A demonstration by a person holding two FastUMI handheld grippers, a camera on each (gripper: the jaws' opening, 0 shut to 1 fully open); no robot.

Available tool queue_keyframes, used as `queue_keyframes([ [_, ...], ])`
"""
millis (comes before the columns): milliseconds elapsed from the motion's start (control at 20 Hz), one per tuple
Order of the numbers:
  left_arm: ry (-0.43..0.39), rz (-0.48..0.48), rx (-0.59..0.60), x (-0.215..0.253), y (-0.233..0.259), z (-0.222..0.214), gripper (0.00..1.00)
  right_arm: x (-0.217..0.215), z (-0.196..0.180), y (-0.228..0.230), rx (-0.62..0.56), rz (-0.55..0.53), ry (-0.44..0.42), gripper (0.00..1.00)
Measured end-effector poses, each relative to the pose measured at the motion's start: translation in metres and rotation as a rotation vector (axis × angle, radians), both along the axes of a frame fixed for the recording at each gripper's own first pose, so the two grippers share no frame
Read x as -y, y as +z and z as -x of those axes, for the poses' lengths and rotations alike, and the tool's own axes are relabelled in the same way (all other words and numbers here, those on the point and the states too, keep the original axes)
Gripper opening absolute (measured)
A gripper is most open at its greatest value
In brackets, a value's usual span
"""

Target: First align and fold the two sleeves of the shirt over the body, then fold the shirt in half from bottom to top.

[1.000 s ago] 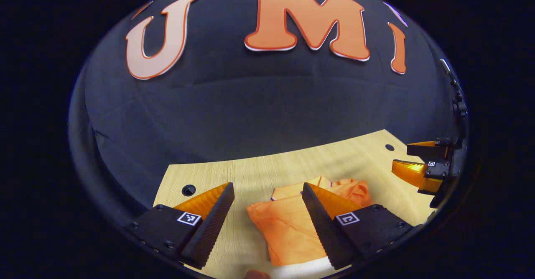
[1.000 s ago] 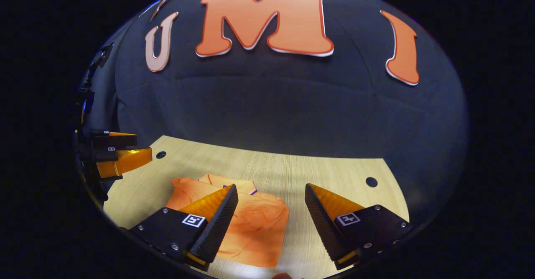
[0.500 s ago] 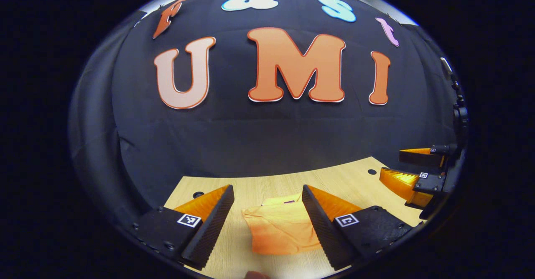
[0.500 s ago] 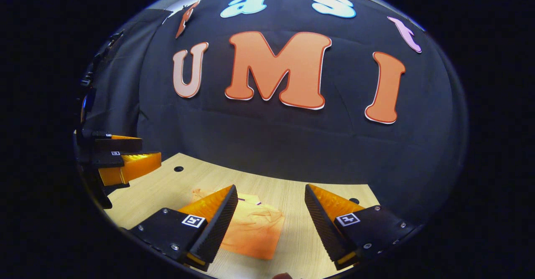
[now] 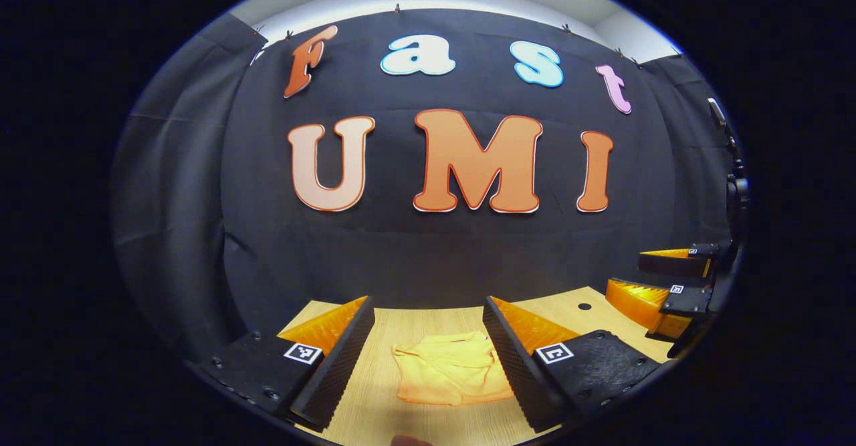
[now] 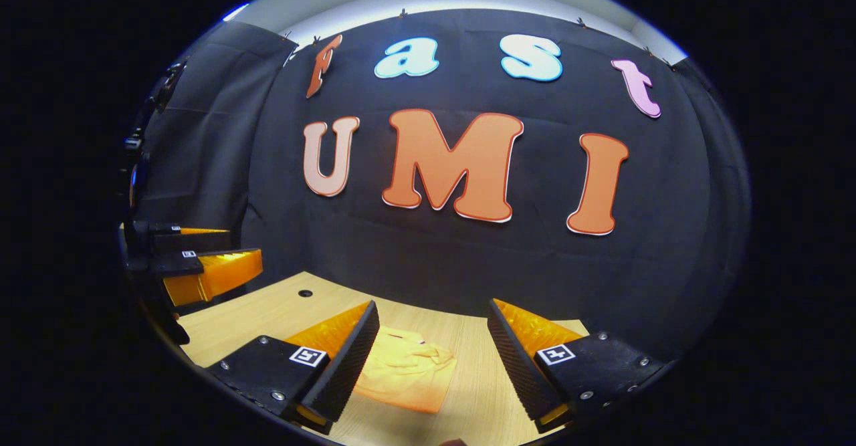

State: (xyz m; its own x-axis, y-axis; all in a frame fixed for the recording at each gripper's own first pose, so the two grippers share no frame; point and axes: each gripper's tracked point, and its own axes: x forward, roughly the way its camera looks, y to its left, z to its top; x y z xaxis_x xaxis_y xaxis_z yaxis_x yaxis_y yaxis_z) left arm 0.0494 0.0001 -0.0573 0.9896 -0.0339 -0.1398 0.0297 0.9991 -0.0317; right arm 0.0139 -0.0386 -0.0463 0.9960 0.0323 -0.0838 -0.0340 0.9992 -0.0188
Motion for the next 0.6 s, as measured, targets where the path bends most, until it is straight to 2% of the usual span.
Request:
queue_keyframes([
  [400,0.048,-0.037,0.049,-0.006,0.006,0.046,1.00,-0.023,0.033,-0.012,0.012,0.004,0.009,0.98],
  [600,0.053,-0.006,0.046,-0.005,0.002,0.063,1.00,-0.029,0.050,-0.021,-0.001,0.017,0.018,0.99],
])
